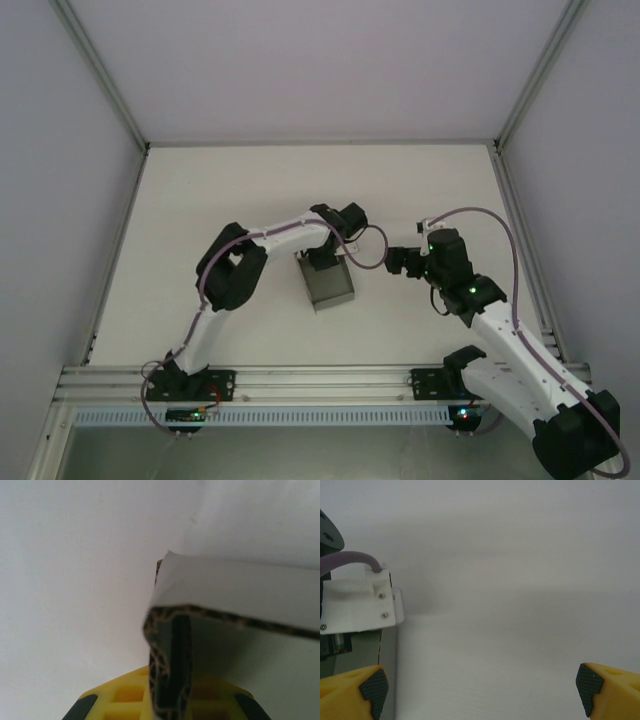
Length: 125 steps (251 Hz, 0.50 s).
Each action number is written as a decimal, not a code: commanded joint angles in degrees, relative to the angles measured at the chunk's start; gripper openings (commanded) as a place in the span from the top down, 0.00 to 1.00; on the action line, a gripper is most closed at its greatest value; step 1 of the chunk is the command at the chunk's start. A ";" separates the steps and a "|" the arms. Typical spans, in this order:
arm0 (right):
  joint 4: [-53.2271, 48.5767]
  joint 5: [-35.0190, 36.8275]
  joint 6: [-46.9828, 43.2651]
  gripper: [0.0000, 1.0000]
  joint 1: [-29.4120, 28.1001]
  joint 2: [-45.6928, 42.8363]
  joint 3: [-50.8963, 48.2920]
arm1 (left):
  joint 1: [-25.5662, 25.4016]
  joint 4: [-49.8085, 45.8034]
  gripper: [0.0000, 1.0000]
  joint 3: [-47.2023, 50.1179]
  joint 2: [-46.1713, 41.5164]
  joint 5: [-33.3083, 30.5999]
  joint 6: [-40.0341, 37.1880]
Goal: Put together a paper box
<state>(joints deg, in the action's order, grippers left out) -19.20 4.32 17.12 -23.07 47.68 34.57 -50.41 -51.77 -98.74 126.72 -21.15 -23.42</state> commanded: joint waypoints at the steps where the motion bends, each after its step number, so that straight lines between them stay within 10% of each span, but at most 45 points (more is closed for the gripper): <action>1: 0.60 -1.20 0.80 0.01 0.21 -0.79 0.06 | -0.63 0.29 0.97 0.85 4.27 -3.21 -0.93; 125: -2.36 -5.87 0.21 0.01 4.47 -6.77 -1.24 | -0.50 2.64 0.36 3.11 -5.90 2.04 -6.32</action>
<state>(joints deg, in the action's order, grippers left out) -21.04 1.04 17.12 -19.29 42.63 33.85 -50.59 -48.53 -96.71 124.90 -22.24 -27.88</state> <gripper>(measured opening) 0.993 0.554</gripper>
